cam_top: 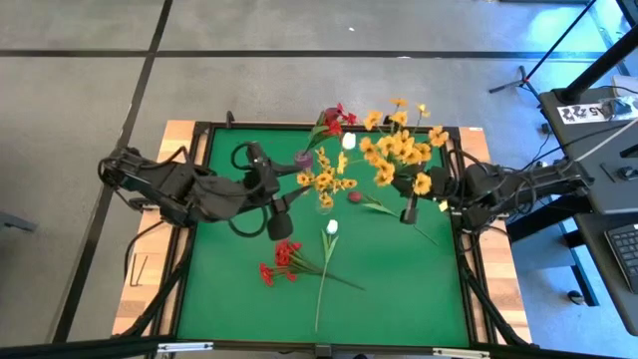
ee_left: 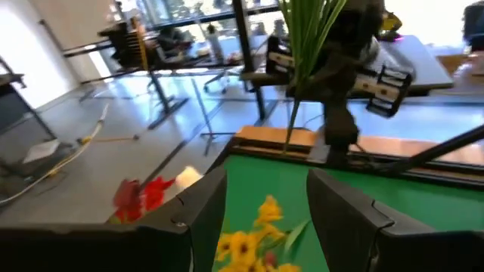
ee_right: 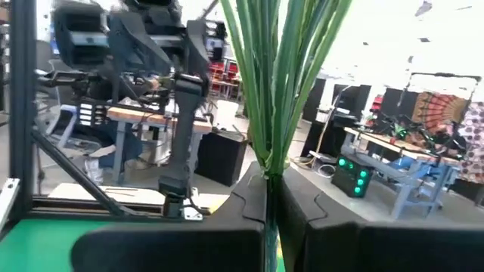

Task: Sort flowers into vase by color
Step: Put the yellow flowers into the transparent vase

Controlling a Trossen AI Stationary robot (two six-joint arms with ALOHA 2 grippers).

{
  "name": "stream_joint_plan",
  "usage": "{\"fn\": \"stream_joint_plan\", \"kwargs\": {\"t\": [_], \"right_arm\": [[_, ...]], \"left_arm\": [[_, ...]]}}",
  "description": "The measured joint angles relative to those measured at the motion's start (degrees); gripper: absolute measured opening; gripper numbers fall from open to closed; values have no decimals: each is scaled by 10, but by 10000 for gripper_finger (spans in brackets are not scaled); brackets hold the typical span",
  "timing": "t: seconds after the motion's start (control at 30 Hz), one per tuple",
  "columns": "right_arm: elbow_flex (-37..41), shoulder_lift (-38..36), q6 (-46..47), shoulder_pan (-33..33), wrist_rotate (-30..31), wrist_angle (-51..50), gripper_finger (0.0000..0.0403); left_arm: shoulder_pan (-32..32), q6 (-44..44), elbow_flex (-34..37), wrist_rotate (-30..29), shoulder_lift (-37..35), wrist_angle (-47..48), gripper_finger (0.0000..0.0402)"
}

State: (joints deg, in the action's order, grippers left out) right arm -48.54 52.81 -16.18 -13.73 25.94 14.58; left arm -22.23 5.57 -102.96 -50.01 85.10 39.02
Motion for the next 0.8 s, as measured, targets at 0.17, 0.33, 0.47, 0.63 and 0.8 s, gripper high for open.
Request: {"fn": "stream_joint_plan", "kwargs": {"t": [0.17, 0.33, 0.47, 0.63, 0.8], "right_arm": [[89, -26, 23, 63, -4, 78, 12], [160, -49, 70, 137, -104, 142, 6], [196, -50, 90, 178, -176, 189, 9], [244, -30, 105, 205, -186, 265, 9], [282, 12, 133, 226, -212, 360, 7]], "left_arm": [[9, 4, 46, -47, -14, -1, 180], [12, 36, 142, -63, -76, -31, 180], [17, 44, 250, -61, -137, -116, 180], [29, 44, 370, -58, -198, -221, 180], [49, 37, 462, -24, -232, -310, 180]]}}
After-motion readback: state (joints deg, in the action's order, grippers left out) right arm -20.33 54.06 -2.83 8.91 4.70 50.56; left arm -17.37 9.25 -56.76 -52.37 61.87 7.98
